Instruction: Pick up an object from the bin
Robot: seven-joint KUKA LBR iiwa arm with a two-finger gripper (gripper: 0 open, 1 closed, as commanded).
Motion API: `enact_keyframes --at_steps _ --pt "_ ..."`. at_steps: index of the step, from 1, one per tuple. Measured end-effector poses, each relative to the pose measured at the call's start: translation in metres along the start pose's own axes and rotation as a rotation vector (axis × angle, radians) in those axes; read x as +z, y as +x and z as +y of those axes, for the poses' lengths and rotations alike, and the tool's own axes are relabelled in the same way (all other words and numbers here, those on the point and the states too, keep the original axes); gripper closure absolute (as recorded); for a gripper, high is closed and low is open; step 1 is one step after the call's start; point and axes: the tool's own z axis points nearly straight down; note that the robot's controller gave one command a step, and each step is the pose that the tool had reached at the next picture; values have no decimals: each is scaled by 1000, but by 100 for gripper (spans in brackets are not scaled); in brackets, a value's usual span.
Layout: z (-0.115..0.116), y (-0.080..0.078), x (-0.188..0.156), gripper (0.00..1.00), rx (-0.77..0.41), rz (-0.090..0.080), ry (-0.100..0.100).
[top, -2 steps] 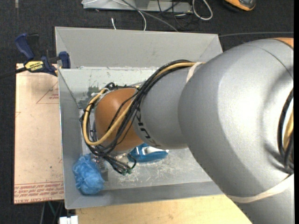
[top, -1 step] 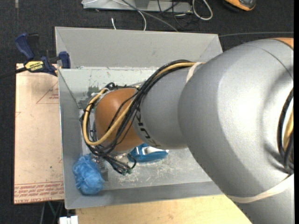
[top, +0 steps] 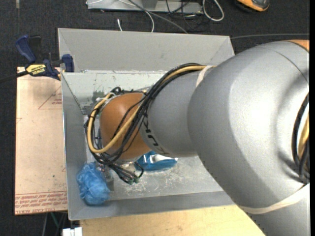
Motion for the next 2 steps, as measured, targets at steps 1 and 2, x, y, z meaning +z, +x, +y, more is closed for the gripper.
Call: enact_keyframes --at_steps 1,2 --pt "0 0 0 100 0 0 0" --pt "-6 -7 0 100 89 2 2"
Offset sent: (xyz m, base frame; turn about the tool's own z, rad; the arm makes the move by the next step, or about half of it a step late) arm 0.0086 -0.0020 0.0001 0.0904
